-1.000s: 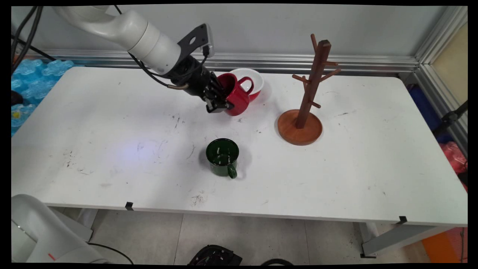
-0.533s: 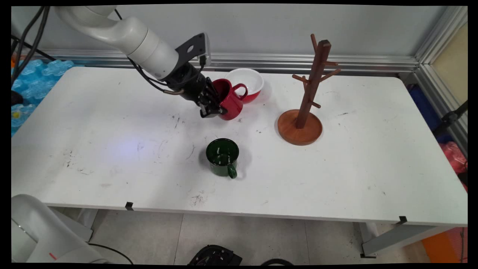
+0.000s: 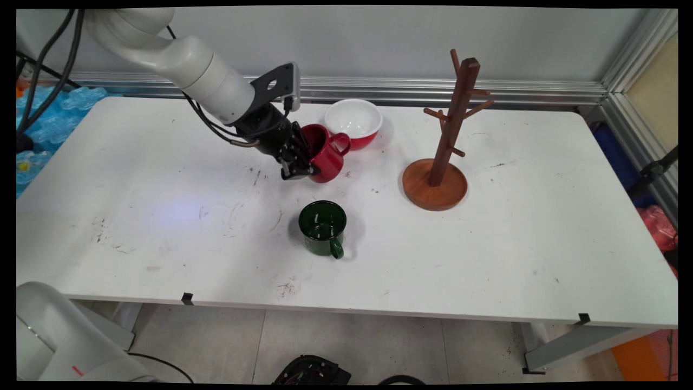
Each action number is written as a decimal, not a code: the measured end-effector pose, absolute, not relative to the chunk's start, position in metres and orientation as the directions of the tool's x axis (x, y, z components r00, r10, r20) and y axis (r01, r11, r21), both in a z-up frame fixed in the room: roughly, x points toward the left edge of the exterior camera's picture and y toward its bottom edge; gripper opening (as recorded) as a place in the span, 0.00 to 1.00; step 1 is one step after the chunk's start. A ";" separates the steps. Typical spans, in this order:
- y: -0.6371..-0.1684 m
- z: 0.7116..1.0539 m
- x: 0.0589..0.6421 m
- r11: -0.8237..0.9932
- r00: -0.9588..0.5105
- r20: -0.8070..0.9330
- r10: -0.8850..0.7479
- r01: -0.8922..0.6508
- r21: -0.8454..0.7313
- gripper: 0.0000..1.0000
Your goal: Place the picked object on the table
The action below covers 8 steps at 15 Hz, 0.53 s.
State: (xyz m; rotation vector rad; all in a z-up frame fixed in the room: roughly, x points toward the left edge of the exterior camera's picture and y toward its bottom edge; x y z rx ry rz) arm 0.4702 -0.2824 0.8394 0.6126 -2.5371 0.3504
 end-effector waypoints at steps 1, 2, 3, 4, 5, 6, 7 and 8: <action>-0.282 0.838 0.471 0.868 -0.776 0.523 -0.353 -0.481 -0.128 0.00; -0.281 0.837 0.471 0.869 -0.778 0.520 -0.352 -0.478 -0.128 0.00; -0.281 0.836 0.471 0.870 -0.781 0.517 -0.351 -0.476 -0.128 0.00; -0.280 0.835 0.472 0.872 -0.783 0.514 -0.350 -0.473 -0.128 0.00; -0.280 0.834 0.473 0.873 -0.787 0.510 -0.348 -0.470 -0.129 0.00; -0.280 0.833 0.473 0.875 -0.789 0.507 -0.347 -0.468 -0.129 0.00; -0.279 0.832 0.474 0.876 -0.791 0.505 -0.346 -0.465 -0.130 0.00; -0.279 0.831 0.474 0.877 -0.793 0.501 -0.345 -0.464 -0.130 0.00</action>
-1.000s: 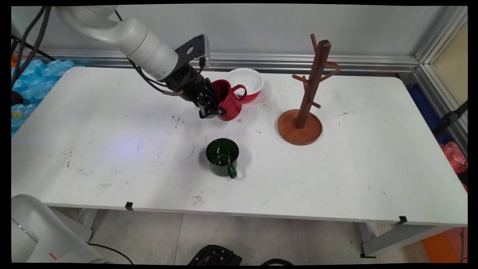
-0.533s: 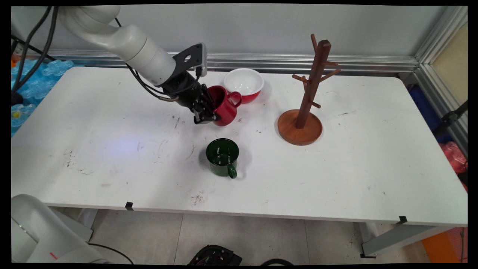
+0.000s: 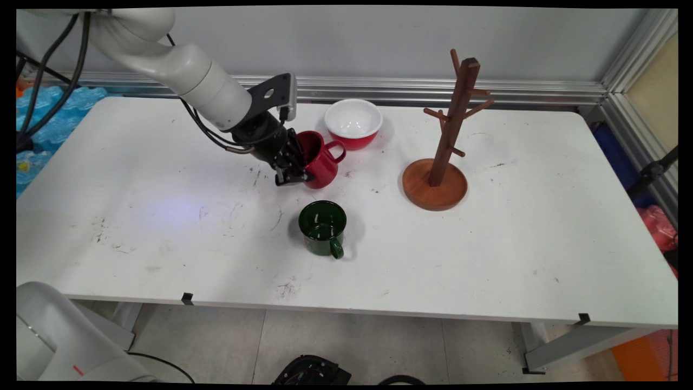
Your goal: Place the picked object on the table
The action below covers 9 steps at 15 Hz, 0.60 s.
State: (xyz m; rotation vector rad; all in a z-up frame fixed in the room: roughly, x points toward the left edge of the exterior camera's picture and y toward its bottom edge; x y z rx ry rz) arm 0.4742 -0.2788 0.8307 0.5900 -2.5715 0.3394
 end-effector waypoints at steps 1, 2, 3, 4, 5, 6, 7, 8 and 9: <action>-0.279 0.830 0.475 0.877 -0.795 0.499 -0.345 -0.463 -0.130 0.00; -0.278 0.829 0.476 0.878 -0.797 0.495 -0.346 -0.462 -0.129 0.00; -0.278 0.828 0.476 0.878 -0.798 0.493 -0.347 -0.461 -0.129 0.00; -0.277 0.827 0.477 0.878 -0.800 0.489 -0.349 -0.461 -0.128 0.00; -0.277 0.826 0.478 0.879 -0.802 0.484 -0.351 -0.460 -0.126 0.00; -0.276 0.825 0.479 0.879 -0.803 0.480 -0.353 -0.460 -0.124 0.00; -0.276 0.824 0.479 0.880 -0.805 0.476 -0.355 -0.460 -0.122 0.00; -0.275 0.823 0.480 0.880 -0.806 0.472 -0.356 -0.459 -0.120 0.00; -0.275 0.822 0.481 0.880 -0.808 0.469 -0.358 -0.459 -0.118 0.00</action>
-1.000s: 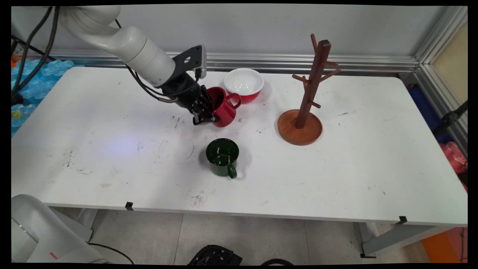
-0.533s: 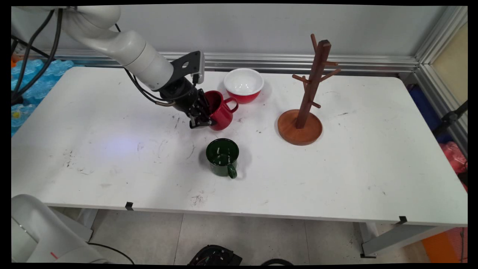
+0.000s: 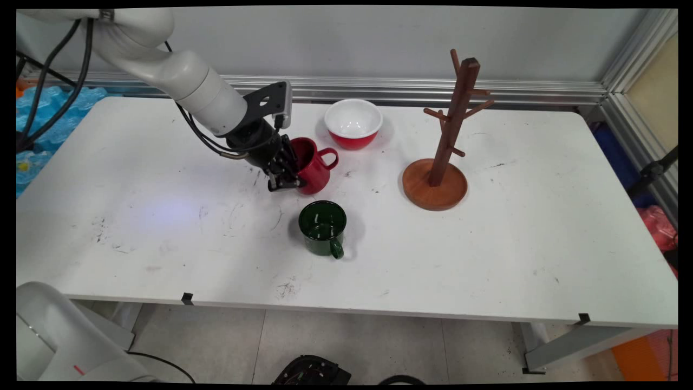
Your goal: Place the picked object on the table
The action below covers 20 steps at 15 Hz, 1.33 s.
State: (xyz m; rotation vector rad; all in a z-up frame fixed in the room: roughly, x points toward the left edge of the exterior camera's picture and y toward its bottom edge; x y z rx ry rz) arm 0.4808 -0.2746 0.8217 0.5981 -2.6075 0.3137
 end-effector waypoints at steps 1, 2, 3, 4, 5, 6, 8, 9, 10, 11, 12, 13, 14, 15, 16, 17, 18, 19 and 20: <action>-0.274 0.821 0.481 0.881 -0.809 0.466 -0.359 -0.459 -0.117 0.00; -0.274 0.820 0.482 0.881 -0.810 0.463 -0.361 -0.458 -0.115 0.00; -0.274 0.819 0.482 0.882 -0.811 0.460 -0.362 -0.458 -0.114 0.00; -0.273 0.818 0.483 0.882 -0.812 0.458 -0.363 -0.457 -0.112 0.00; -0.273 0.817 0.483 0.883 -0.813 0.456 -0.363 -0.457 -0.111 0.00; -0.273 0.817 0.483 0.883 -0.813 0.454 -0.364 -0.456 -0.110 0.00; -0.273 0.816 0.484 0.884 -0.815 0.451 -0.364 -0.455 -0.110 0.00; -0.273 0.815 0.484 0.884 -0.816 0.450 -0.364 -0.455 -0.109 0.00; -0.273 0.815 0.484 0.884 -0.816 0.448 -0.364 -0.454 -0.109 0.00; -0.273 0.814 0.484 0.885 -0.817 0.447 -0.364 -0.453 -0.109 0.00; -0.273 0.813 0.485 0.885 -0.818 0.446 -0.364 -0.452 -0.108 0.00; -0.273 0.813 0.485 0.886 -0.819 0.445 -0.364 -0.452 -0.107 0.00; -0.274 0.812 0.485 0.886 -0.819 0.444 -0.363 -0.451 -0.107 0.00; -0.274 0.812 0.485 0.887 -0.820 0.443 -0.362 -0.450 -0.107 0.00; -0.274 0.811 0.485 0.887 -0.820 0.443 -0.361 -0.449 -0.107 0.00; -0.274 0.811 0.485 0.888 -0.821 0.443 -0.361 -0.448 -0.106 0.00; -0.274 0.811 0.485 0.889 -0.821 0.443 -0.360 -0.446 -0.105 0.00; -0.274 0.810 0.484 0.890 -0.821 0.443 -0.359 -0.445 -0.104 0.00; -0.274 0.810 0.484 0.890 -0.822 0.444 -0.357 -0.443 -0.104 1.00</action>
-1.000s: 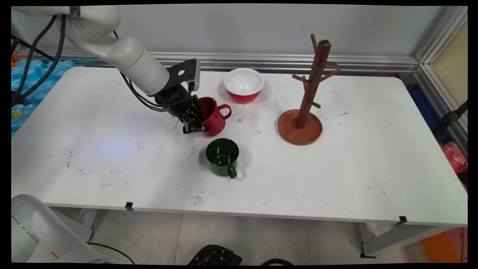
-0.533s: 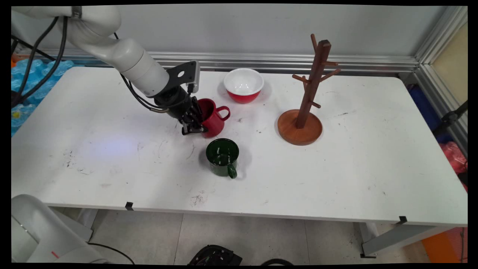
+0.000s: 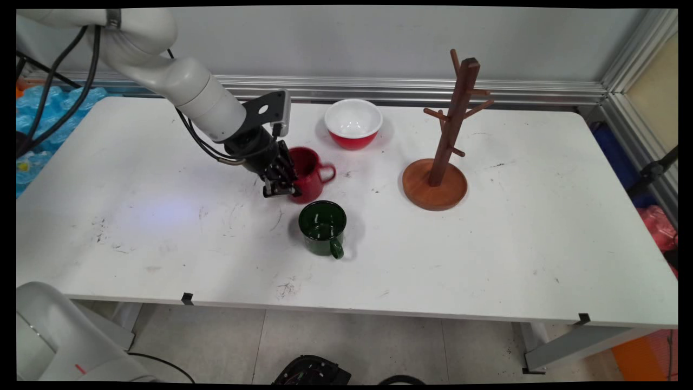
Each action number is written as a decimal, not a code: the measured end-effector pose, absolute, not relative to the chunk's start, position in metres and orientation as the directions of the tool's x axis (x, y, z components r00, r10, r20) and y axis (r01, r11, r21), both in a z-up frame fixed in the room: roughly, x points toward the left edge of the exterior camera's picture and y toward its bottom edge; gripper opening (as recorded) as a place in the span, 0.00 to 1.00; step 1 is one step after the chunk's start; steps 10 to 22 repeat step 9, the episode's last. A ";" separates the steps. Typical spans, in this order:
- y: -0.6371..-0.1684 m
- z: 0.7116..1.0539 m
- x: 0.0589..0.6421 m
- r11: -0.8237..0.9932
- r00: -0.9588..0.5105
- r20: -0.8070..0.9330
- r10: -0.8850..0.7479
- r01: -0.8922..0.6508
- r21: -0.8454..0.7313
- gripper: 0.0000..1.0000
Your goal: Place the picked object on the table
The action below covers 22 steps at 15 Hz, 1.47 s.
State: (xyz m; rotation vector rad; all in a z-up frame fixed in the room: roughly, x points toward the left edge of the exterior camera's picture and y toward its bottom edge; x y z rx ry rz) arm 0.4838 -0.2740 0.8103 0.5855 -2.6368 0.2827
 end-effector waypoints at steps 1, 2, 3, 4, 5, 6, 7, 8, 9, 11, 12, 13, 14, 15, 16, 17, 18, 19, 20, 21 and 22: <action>-0.274 0.810 0.484 0.891 -0.822 0.444 -0.356 -0.442 -0.104 1.00; -0.274 0.810 0.484 0.891 -0.822 0.445 -0.355 -0.441 -0.105 1.00; -0.274 0.810 0.483 0.892 -0.823 0.445 -0.353 -0.440 -0.106 1.00; -0.275 0.810 0.483 0.892 -0.823 0.446 -0.351 -0.438 -0.107 1.00; -0.275 0.810 0.483 0.893 -0.823 0.447 -0.350 -0.437 -0.107 1.00; -0.275 0.810 0.483 0.893 -0.823 0.447 -0.349 -0.437 -0.108 1.00; -0.276 0.810 0.482 0.893 -0.823 0.448 -0.348 -0.437 -0.108 1.00; -0.276 0.810 0.482 0.893 -0.823 0.449 -0.347 -0.436 -0.109 1.00; -0.277 0.810 0.482 0.893 -0.823 0.450 -0.347 -0.437 -0.110 1.00; -0.277 0.810 0.482 0.893 -0.823 0.450 -0.347 -0.437 -0.110 1.00; -0.277 0.810 0.482 0.893 -0.823 0.450 -0.347 -0.437 -0.110 1.00; -0.277 0.810 0.482 0.893 -0.823 0.450 -0.347 -0.437 -0.110 1.00; -0.277 0.810 0.482 0.893 -0.823 0.450 -0.347 -0.437 -0.110 1.00; -0.277 0.810 0.482 0.893 -0.823 0.450 -0.347 -0.437 -0.110 1.00; -0.277 0.810 0.482 0.893 -0.823 0.450 -0.347 -0.437 -0.110 1.00; -0.277 0.810 0.482 0.893 -0.823 0.450 -0.347 -0.437 -0.110 1.00; -0.277 0.810 0.482 0.893 -0.823 0.450 -0.347 -0.437 -0.110 1.00; -0.277 0.810 0.482 0.893 -0.823 0.450 -0.347 -0.437 -0.110 1.00; -0.277 0.810 0.482 0.893 -0.823 0.450 -0.347 -0.437 -0.110 1.00; -0.277 0.810 0.482 0.893 -0.823 0.450 -0.347 -0.437 -0.110 1.00; -0.277 0.810 0.482 0.893 -0.823 0.450 -0.347 -0.437 -0.110 1.00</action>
